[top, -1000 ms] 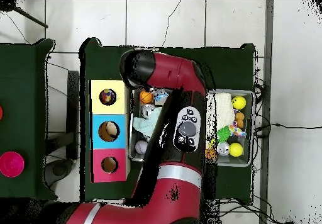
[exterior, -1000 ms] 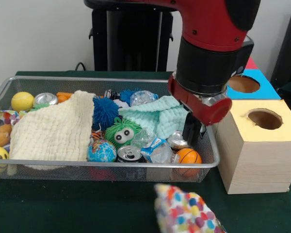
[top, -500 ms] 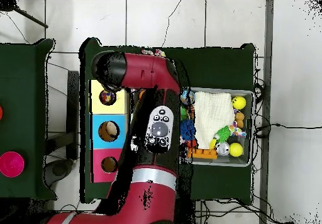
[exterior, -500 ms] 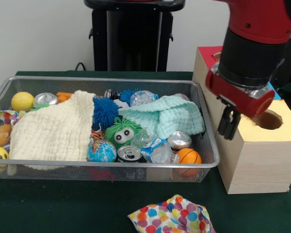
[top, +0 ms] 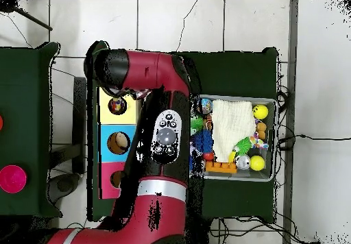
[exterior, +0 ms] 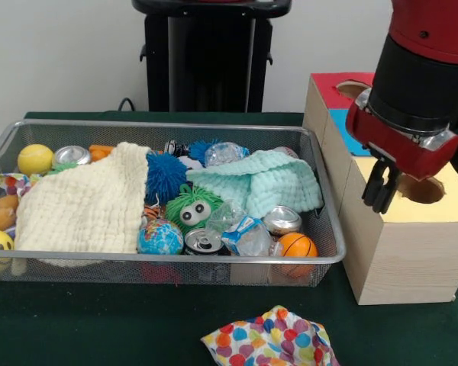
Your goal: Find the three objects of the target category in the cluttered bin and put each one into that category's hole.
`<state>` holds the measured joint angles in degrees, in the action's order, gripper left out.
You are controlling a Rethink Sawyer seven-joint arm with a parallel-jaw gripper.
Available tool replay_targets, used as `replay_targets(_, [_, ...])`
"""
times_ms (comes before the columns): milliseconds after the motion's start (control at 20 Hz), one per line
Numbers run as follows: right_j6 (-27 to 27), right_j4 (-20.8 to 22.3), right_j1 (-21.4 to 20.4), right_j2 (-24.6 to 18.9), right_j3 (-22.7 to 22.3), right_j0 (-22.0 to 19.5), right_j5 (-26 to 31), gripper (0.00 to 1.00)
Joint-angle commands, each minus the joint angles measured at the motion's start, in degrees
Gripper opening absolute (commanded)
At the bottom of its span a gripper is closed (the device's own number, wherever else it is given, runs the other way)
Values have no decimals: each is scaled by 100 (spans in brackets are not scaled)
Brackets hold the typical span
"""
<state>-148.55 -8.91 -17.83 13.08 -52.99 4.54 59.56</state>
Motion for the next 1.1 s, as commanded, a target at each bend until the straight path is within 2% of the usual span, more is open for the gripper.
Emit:
replay_targets(50, [729, 226, 661, -589, 1088, -540, 970, 0])
replay_targets(400, [1082, 266, 1422, -693, 2622, -783, 1678, 0])
replay_targets(600, [1223, 246, 1742, -719, 3134, -862, 1824, 0])
replay_targets(750, [1448, 317, 1839, -720, 3159, -882, 1797, 0])
replay_targets(1100, [1240, 331, 1772, -739, 2413, -763, 1037, 0])
